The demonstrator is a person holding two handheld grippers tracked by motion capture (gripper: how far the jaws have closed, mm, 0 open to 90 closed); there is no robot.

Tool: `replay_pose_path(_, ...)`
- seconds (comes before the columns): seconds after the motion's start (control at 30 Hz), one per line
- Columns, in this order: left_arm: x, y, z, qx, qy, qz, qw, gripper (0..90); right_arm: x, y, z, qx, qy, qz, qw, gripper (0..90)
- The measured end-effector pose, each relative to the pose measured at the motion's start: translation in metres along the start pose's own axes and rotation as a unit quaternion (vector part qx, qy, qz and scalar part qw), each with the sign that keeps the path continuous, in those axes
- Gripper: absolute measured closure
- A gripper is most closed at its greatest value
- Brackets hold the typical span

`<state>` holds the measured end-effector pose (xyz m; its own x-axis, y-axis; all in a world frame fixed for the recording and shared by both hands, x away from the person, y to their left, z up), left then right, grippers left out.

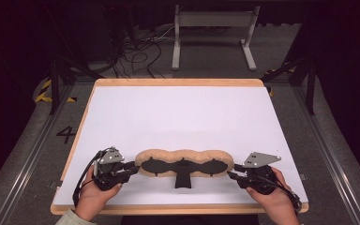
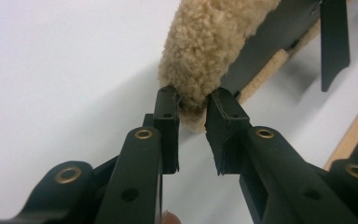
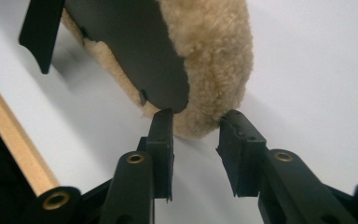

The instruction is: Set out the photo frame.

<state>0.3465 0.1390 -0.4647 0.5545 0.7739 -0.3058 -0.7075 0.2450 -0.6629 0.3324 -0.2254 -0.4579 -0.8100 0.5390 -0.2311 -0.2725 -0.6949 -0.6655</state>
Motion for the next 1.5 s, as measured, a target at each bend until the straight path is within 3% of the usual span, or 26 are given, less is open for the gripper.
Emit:
replay_pose_path(0.17,-0.001,0.004,0.003,0.011,0.012,-0.007,0.9998,74.9,0.005,0.002,0.004,0.003,-0.007,0.007,0.9999,65.1)
replay_pose_path(0.37,0.002,0.008,0.005,0.029,0.056,-0.007,0.998,73.7,0.009,0.004,0.008,-0.002,-0.033,0.016,0.9993,62.9)
replay_pose_path(0.6,0.002,0.012,0.007,0.034,0.061,-0.027,0.9972,73.0,0.014,0.008,0.01,0.001,-0.068,0.018,0.9975,56.0)
replay_pose_path(0.77,0.004,0.014,0.009,0.039,0.068,-0.034,0.9963,75.8,0.014,0.014,0.007,0.021,-0.076,0.02,0.9967,55.5)
replay_pose_path(1.0,0.014,0.012,0.018,0.026,0.089,0.0,0.9957,81.0,0.012,0.017,0.007,0.025,-0.068,0.027,0.997,62.8)
replay_pose_path(1.2,0.029,0.003,0.023,-0.025,0.038,0.035,0.9983,85.9,0.012,0.018,0.007,0.019,-0.048,0.041,0.9978,77.0)
replay_pose_path(1.27,0.032,-0.001,0.023,-0.05,0.018,0.027,0.9982,87.6,0.012,0.017,0.008,0.018,-0.046,0.043,0.9978,77.7)
replay_pose_path(1.33,0.031,-0.004,0.02,-0.065,0.01,0.019,0.9976,89.8,0.014,0.017,0.008,0.021,-0.048,0.046,0.9976,77.7)
replay_pose_path(1.43,0.029,-0.01,0.017,-0.076,0.002,0.003,0.9971,90.0,0.015,0.019,0.009,0.023,-0.047,0.05,0.9974,82.4)
replay_pose_path(1.5,0.026,-0.012,0.015,-0.081,0.004,0.004,0.9967,90.0,0.015,0.019,0.01,0.022,-0.048,0.048,0.9975,87.7)
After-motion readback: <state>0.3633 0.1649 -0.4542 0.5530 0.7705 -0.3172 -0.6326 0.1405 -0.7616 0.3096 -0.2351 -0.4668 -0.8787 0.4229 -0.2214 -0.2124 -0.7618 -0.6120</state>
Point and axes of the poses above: each handheld gripper's, and its own axes: z roughly backward along the jaws, y roughly out of its underside, x roughly to its left, the point moved 7 cm from there along -z, roughly forward along the jaws, and after that the axes turned 15 degrees about z, right-handed, at the moved point
